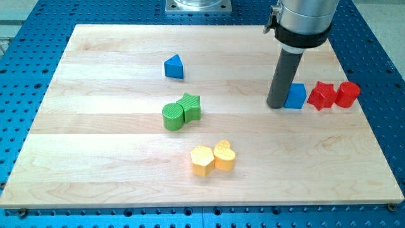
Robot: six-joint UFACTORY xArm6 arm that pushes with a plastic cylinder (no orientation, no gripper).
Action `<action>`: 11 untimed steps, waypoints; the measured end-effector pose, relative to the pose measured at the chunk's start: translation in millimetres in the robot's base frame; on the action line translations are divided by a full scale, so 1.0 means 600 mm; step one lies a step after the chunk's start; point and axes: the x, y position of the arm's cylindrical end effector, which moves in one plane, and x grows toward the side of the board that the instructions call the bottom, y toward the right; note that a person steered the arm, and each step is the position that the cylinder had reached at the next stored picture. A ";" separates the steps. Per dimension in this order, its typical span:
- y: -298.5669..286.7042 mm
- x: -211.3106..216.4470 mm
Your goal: Move the triangle at the center
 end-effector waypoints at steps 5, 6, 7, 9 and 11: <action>-0.212 -0.300; -0.302 -0.287; -0.331 -0.201; -0.381 -0.187; -0.268 -0.047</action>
